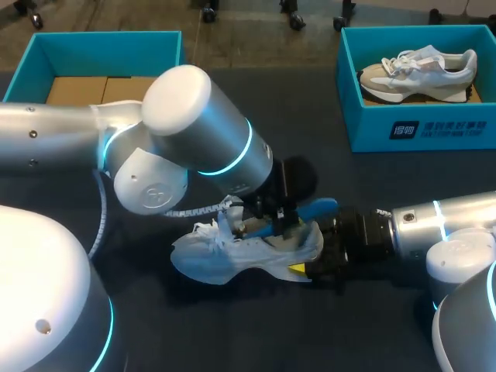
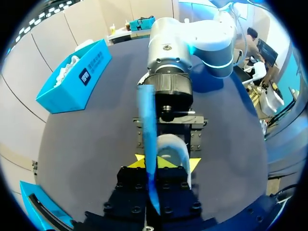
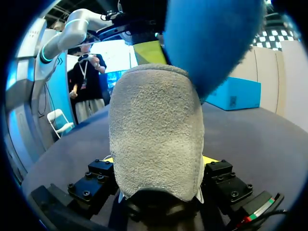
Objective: Take the shoe out of the shoebox, open the shoe tongue, remove and reinsert the insole, then place the shoe into the shoebox
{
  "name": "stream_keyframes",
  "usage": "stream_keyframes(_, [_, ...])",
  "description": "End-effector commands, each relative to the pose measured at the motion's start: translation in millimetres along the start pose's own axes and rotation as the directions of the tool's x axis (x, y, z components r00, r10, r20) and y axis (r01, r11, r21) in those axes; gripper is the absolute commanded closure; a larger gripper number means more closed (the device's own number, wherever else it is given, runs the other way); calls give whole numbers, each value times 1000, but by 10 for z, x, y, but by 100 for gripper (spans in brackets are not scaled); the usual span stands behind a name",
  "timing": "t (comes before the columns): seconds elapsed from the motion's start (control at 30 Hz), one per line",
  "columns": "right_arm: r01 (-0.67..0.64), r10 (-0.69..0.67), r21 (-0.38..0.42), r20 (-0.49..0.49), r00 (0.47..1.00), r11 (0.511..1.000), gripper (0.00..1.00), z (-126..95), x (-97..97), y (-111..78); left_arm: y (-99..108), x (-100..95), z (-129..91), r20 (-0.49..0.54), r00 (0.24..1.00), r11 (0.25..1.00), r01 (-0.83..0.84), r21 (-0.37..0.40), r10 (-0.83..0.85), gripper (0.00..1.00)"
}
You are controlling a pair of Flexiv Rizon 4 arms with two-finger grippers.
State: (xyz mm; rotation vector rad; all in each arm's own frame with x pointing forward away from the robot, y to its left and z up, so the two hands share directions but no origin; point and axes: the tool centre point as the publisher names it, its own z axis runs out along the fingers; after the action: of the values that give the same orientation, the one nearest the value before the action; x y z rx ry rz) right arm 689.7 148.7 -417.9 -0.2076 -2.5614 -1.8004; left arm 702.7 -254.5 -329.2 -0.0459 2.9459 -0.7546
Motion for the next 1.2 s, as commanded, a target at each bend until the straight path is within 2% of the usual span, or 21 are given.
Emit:
stream_keyframes(0.03, [0,0,2,1,1000,1000,100,22,-3,-18,-24,-41,-99,-73,997,1000,10,23,-8,100])
stream_keyframes(0.2, [0,0,2,1,1000,1000,100,22,-3,-18,-177,-29,-299,-161,987,998,26,58,-17,100])
stream_keyframes(0.33, [0,0,2,1,1000,1000,100,22,-3,-18,-370,19,-507,-311,950,995,48,86,-19,100])
stream_keyframes(0.47, [0,0,2,1,1000,1000,100,22,-3,-18,-589,79,-740,-407,913,988,54,144,9,100])
stream_keyframes(0.87, [0,0,2,1,1000,1000,100,22,-3,-18,-1071,518,-1789,-519,843,915,88,394,142,100])
stream_keyframes(1.2, [0,0,2,1,1000,1000,100,22,-3,-18,-1071,518,-1789,-519,843,915,88,394,142,100])
